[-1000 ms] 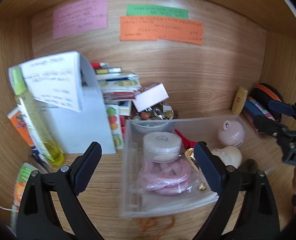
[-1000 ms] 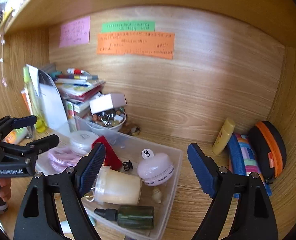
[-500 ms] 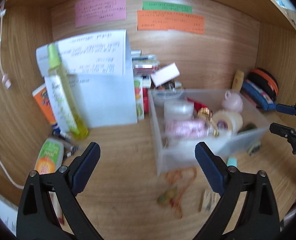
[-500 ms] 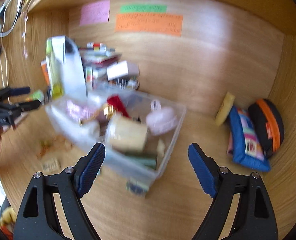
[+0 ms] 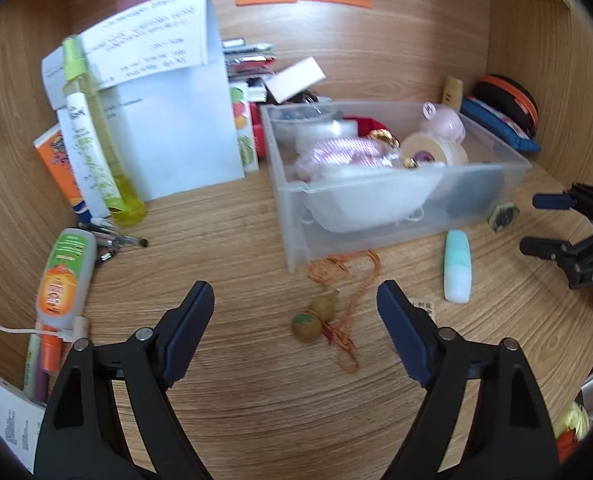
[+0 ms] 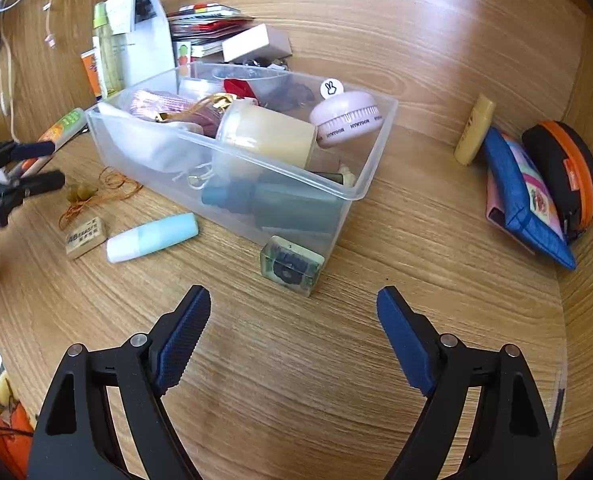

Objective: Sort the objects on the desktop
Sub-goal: 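Withdraw both grippers from the box toward the gourd charm and square jar, then grasp the brown gourd charm with the left gripper while the right grasps the square jar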

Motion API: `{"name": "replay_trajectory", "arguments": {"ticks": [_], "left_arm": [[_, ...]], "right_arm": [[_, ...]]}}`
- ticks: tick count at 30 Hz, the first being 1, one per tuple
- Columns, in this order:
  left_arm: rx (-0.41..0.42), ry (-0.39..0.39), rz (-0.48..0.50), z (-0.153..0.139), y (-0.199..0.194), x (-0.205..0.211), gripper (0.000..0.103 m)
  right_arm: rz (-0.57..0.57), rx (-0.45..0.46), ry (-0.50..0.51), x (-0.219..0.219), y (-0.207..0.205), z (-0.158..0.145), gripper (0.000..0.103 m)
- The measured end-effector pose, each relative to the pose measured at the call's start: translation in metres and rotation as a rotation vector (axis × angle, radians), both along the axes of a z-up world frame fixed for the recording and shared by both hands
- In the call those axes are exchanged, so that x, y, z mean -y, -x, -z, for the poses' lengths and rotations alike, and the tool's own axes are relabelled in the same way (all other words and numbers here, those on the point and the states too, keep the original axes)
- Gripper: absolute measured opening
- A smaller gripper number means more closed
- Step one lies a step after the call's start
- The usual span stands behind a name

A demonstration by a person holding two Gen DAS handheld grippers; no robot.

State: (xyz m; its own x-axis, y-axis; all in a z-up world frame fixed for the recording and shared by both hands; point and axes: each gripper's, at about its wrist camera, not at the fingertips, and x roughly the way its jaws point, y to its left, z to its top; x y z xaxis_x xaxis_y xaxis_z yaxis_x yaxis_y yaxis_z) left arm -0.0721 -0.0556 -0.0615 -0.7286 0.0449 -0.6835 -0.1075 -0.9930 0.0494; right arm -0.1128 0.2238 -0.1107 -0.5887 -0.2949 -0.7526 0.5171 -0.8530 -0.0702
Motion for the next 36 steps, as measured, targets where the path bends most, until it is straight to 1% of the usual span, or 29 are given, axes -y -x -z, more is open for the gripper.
{"name": "replay_trajectory", "arguments": {"ticks": [4, 8, 9, 11, 12, 15, 19, 20, 21, 22, 23, 26, 30, 31, 34, 36], "left_arm": [[0.053, -0.018, 0.026, 0.010, 0.006, -0.003, 0.077], [0.085, -0.020, 0.036, 0.017, 0.009, -0.004, 0.076], [0.092, -0.025, 0.039, 0.019, 0.010, -0.004, 0.076], [0.105, -0.019, 0.041, 0.021, 0.012, -0.005, 0.069], [0.110, -0.016, 0.043, 0.022, 0.013, -0.006, 0.068], [0.126, 0.000, 0.041, 0.025, 0.017, -0.008, 0.066], [0.148, -0.013, 0.042, 0.028, 0.021, -0.008, 0.052], [0.151, -0.018, 0.044, 0.028, 0.021, -0.007, 0.051], [0.150, -0.022, 0.045, 0.028, 0.021, -0.006, 0.050], [0.149, -0.023, 0.045, 0.028, 0.020, -0.006, 0.047], [0.147, -0.025, 0.046, 0.028, 0.019, -0.006, 0.042], [0.141, -0.025, 0.052, 0.028, 0.017, -0.006, 0.034], [0.136, -0.020, 0.056, 0.028, 0.015, -0.007, 0.027], [0.135, -0.019, 0.045, 0.028, 0.015, -0.006, 0.022], [0.132, -0.022, 0.018, 0.028, 0.014, -0.004, 0.020], [0.129, -0.018, 0.001, 0.028, 0.014, -0.002, 0.019]], "right_arm": [[0.019, 0.027, 0.023, 0.002, 0.007, 0.002, 0.081], [0.035, 0.050, 0.042, 0.006, 0.012, 0.005, 0.081], [0.039, 0.061, 0.046, 0.007, 0.014, 0.006, 0.079], [0.041, 0.080, 0.050, 0.009, 0.017, 0.010, 0.074], [0.042, 0.085, 0.050, 0.010, 0.018, 0.011, 0.071], [0.035, 0.093, 0.051, 0.013, 0.019, 0.013, 0.071], [0.032, 0.100, 0.079, 0.012, 0.022, 0.013, 0.071], [0.033, 0.111, 0.085, 0.012, 0.024, 0.014, 0.070], [0.036, 0.116, 0.085, 0.012, 0.025, 0.015, 0.066], [0.038, 0.111, 0.086, 0.012, 0.026, 0.015, 0.064], [0.039, 0.114, 0.090, 0.013, 0.027, 0.015, 0.063], [0.048, 0.113, 0.094, 0.012, 0.031, 0.017, 0.060], [0.069, 0.110, 0.098, 0.009, 0.029, 0.012, 0.053], [0.075, 0.109, 0.100, 0.009, 0.028, 0.011, 0.051], [0.094, 0.111, 0.115, 0.007, 0.028, 0.006, 0.044], [0.114, 0.113, 0.128, 0.003, 0.028, 0.003, 0.035]]}}
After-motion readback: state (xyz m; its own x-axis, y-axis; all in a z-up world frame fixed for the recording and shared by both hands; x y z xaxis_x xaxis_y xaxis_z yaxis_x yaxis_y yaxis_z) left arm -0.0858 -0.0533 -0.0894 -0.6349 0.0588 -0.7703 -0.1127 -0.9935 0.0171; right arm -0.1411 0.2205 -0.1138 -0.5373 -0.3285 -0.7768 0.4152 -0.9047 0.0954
